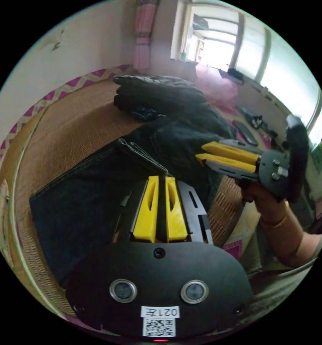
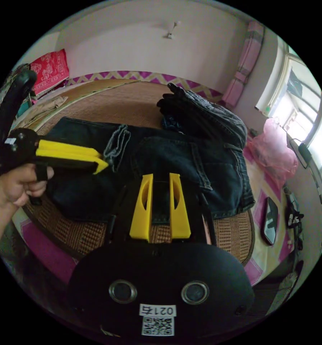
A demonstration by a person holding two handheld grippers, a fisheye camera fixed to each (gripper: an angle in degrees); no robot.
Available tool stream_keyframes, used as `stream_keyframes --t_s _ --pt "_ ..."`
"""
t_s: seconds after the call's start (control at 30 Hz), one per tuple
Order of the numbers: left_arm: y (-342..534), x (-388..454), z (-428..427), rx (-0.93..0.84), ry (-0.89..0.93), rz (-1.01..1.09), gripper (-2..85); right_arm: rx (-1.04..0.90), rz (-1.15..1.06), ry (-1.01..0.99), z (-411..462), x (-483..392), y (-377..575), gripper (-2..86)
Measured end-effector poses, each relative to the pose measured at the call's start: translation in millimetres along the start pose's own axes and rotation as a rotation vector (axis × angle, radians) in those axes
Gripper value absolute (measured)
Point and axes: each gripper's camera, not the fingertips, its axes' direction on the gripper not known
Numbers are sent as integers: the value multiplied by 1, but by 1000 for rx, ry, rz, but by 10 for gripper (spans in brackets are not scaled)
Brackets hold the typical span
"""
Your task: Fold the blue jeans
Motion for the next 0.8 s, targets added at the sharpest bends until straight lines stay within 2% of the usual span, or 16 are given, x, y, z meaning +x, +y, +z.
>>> stream_keyframes --t_s 0.2,0.33,0.43,0.5,0.63,0.7,0.8 --pt "39 -115 -170 299 -3 -191 -7 4 27 -32 -16 -4 -2 67" --pt "115 -220 -297 441 -164 -372 -8 14 82 -88 -29 3 -2 53" --pt "183 -295 -355 492 -269 -541 -9 19 115 -140 -37 9 -2 47" --pt "225 -339 -371 499 -300 -646 -8 21 134 -163 -42 12 -2 40" --pt "284 -419 -321 263 -270 -772 -8 20 164 -193 -54 12 -2 26" --pt "300 -435 -299 204 -232 -826 -7 18 162 -188 -59 9 -2 20" --pt "315 -441 -296 262 -162 -877 -6 15 157 -177 -68 5 -2 17"
